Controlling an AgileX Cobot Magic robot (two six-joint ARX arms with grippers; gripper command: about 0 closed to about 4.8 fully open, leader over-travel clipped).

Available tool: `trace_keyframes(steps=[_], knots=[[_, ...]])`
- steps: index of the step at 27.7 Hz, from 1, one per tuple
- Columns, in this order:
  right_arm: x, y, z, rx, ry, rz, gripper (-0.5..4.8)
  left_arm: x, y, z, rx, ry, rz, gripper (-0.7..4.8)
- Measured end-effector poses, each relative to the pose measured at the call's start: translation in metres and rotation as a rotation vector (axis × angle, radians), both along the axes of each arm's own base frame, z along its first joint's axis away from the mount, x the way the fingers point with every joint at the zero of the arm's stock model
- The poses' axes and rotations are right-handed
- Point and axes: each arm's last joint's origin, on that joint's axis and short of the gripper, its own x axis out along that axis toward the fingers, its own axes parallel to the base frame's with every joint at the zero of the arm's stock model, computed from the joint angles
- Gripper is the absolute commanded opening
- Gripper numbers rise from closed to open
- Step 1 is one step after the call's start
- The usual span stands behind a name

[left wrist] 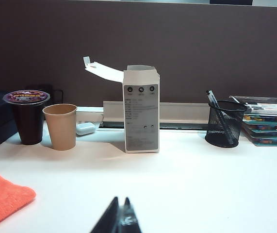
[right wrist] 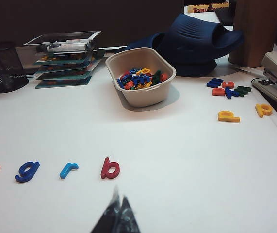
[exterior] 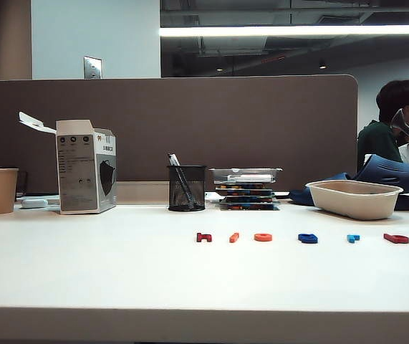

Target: Select the appropriate letters from the row of letter magnets placed on the table to arrange into the word "big".

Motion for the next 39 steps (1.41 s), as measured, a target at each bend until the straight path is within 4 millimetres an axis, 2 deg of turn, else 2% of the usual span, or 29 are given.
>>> trace_keyframes(steps=[6,10,15,18,20,25,28,32,35,39], knots=[[0.0,0.0,0.0,0.0,0.0,0.0,-0.05,-0.001,-0.001,0.003,0.003,-0.017,-0.03,-0.05],[0.0,0.0,0.0,0.0,0.0,0.0,-0.05,-0.006,-0.004,0.021,-0.006,-0.02,-0.138,-0.05],[0.0,0.0,0.0,0.0,0.0,0.0,-0.05,-0.023,-0.004,0.057,-0.024,0.035,-0.211,-0.05],[0.0,0.0,0.0,0.0,0.0,-0.002,-0.05,-0.044,-0.004,0.101,-0.022,0.058,-0.248,-0.05],[0.0,0.0,0.0,0.0,0.0,-0.002,-0.05,-0.049,-0.005,0.127,-0.024,0.125,-0.273,-0.05],[0.0,0.0,0.0,0.0,0.0,-0.002,-0.05,-0.043,-0.007,0.169,-0.088,0.237,-0.348,-0.05],[0.0,0.0,0.0,0.0,0.0,-0.002,-0.05,-0.034,-0.01,0.197,-0.226,0.29,-0.416,-0.05],[0.0,0.0,0.0,0.0,0.0,-0.002,-0.05,-0.023,-0.02,0.217,-0.373,0.402,-0.526,-0.05],[0.0,0.0,0.0,0.0,0.0,-0.002,-0.05,-0.012,-0.032,0.235,-0.412,0.508,-0.606,-0.05],[0.0,0.0,0.0,0.0,0.0,-0.002,-0.05,-0.003,-0.052,0.25,-0.408,0.662,-0.601,-0.05]])
